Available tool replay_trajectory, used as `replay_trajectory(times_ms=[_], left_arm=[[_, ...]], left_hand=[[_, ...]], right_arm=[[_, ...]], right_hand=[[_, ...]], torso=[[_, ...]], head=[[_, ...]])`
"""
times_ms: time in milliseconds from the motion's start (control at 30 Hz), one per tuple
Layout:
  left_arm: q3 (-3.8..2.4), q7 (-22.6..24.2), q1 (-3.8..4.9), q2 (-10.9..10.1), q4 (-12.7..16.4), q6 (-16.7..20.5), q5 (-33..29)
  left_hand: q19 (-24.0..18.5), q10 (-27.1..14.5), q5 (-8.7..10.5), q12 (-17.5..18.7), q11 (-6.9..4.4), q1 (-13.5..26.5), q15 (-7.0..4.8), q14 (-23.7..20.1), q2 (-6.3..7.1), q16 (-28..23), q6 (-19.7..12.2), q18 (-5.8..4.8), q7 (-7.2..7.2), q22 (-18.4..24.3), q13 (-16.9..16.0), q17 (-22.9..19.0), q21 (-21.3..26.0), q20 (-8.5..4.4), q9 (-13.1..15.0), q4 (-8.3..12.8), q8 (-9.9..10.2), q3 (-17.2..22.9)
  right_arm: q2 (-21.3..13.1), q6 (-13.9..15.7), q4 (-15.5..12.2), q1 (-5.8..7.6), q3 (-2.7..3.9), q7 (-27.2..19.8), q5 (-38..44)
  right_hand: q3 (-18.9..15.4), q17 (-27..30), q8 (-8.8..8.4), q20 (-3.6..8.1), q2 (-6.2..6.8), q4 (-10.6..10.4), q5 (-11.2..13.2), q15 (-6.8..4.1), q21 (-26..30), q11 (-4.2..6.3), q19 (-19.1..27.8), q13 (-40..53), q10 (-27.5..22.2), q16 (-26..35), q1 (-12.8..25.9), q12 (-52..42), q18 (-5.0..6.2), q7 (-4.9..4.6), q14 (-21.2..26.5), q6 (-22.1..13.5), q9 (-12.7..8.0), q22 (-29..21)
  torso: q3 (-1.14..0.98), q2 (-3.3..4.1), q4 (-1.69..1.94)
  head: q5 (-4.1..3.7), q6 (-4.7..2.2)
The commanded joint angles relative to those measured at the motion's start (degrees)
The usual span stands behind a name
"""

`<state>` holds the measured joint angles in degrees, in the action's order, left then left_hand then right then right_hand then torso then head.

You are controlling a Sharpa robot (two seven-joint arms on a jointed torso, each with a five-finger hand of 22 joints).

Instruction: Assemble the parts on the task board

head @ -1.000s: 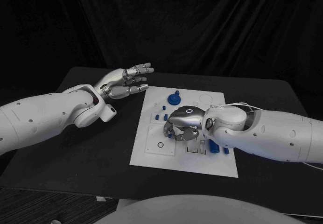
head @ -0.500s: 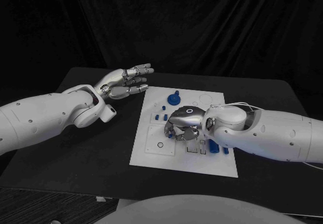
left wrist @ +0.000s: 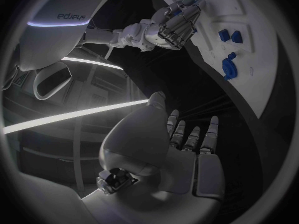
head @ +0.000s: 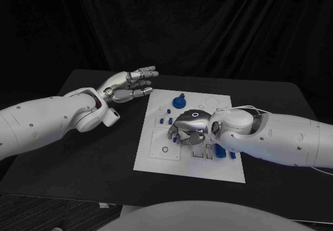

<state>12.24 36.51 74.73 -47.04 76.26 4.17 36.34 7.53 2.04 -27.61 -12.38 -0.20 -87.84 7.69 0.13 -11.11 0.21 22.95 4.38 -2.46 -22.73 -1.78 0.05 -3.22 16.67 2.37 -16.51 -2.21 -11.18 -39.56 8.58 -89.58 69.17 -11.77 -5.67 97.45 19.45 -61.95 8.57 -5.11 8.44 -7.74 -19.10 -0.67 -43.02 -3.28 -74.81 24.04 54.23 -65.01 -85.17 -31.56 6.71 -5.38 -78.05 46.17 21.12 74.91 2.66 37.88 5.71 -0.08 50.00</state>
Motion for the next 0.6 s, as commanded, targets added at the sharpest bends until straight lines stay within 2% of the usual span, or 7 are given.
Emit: replay_trajectory(times_ms=[33, 300, 433, 500, 600], left_arm=[[-0.06, 0.35, -0.09, 0.11, 0.12, -0.69, -0.53], [-0.06, 0.23, -0.13, 0.14, 0.09, -0.83, -0.53], [-0.06, 0.18, -0.16, 0.13, 0.05, -0.93, -0.53], [-0.06, 0.19, -0.18, 0.12, 0.06, -0.94, -0.53], [-0.06, 0.24, -0.22, 0.11, 0.05, -0.91, -0.53]], left_hand=[[-0.26, -0.14, -0.24, -0.33, 0.36, -0.46, 0.36, -0.13, 0.04, -0.21, 0.44, -0.08, -0.14, 0.04, -0.03, -0.05, 0.21, 0.09, 0.08, 0.03, -0.28, 0.28], [-0.28, -0.12, -0.25, -0.38, 0.45, -0.49, 0.37, -0.13, 0.03, -0.21, 0.69, -0.08, -0.22, 0.12, -0.03, -0.05, 0.21, 0.09, 0.1, 0.03, -0.31, 0.3], [-0.28, -0.12, -0.25, -0.38, 0.45, -0.49, 0.37, -0.13, 0.03, -0.21, 0.69, -0.08, -0.22, 0.12, -0.03, -0.05, 0.21, 0.09, 0.1, 0.03, -0.31, 0.3], [-0.28, -0.12, -0.25, -0.38, 0.45, -0.49, 0.37, -0.13, 0.03, -0.21, 0.69, -0.08, -0.22, 0.12, -0.03, -0.05, 0.21, 0.09, 0.1, 0.03, -0.31, 0.3], [-0.28, -0.12, -0.25, -0.38, 0.45, -0.49, 0.37, -0.13, 0.03, -0.21, 0.69, -0.08, -0.22, 0.12, -0.03, -0.05, 0.21, 0.09, 0.1, 0.03, -0.31, 0.3]], right_arm=[[0.07, -0.25, 0.01, -0.2, 0.02, 0.97, 0.41], [-0.57, 0.99, -0.25, -0.23, 0.02, 1.5, 0.41], [-1.52, 3.64, -0.85, -0.22, 0.02, 1.33, 0.41], [-2.27, 5.43, -1.38, -0.21, 0.02, 1.12, 0.41], [-3.54, 8.43, -2.22, -0.07, 0.03, 0.62, 0.41]], right_hand=[[0.18, 0.05, -0.35, -0.16, 0.06, -0.21, 0.82, -0.04, 0.44, -0.06, 0.39, -0.05, -0.58, 0.26, 1.01, 0.04, 1.12, 0.29, 0.32, -0.79, -0.48, 4.65], [-0.28, 0.26, -0.83, -0.39, 0.33, -0.8, 3.4, 0.26, 1.23, -0.37, 0.63, -0.01, -1.47, 0.36, 1.93, -0.1, 1.2, 1.56, 0.52, -2.34, -1.8, 4.47], [-0.85, 0.16, -1.54, -0.47, 0.5, -1.33, 4.96, 0.26, 1.16, -0.36, 0.46, 0.1, -1.47, 0.15, 2.46, -0.48, 1.19, 2.82, 0.4, -4.15, -2.94, 4.48], [-1.56, 0.26, -2.15, -0.5, 0.68, -1.93, 6.47, 0.23, 1.29, -0.31, 0.39, 0.16, -1.47, 0.17, 2.84, -0.74, 1.19, 3.79, 0.42, -5.74, -3.94, 4.46], [-2.45, 0.22, -2.17, -0.51, 0.84, -2.66, 7.73, 0.25, 1.23, -0.32, 0.24, 0.22, -1.48, 0.06, 3.1, -0.98, 1.17, 3.96, 0.33, -6.29, -4.66, 4.48]], torso=[[0.05, 0.0, 0.01], [0.01, 0.0, 0.01], [0.0, 0.01, -0.01], [0.01, 0.0, -0.01], [0.02, -0.01, -0.04]], head=[[-0.04, 0.0], [-0.02, 0.0], [-0.09, 0.0], [-0.09, 0.0], [-0.04, 0.0]])
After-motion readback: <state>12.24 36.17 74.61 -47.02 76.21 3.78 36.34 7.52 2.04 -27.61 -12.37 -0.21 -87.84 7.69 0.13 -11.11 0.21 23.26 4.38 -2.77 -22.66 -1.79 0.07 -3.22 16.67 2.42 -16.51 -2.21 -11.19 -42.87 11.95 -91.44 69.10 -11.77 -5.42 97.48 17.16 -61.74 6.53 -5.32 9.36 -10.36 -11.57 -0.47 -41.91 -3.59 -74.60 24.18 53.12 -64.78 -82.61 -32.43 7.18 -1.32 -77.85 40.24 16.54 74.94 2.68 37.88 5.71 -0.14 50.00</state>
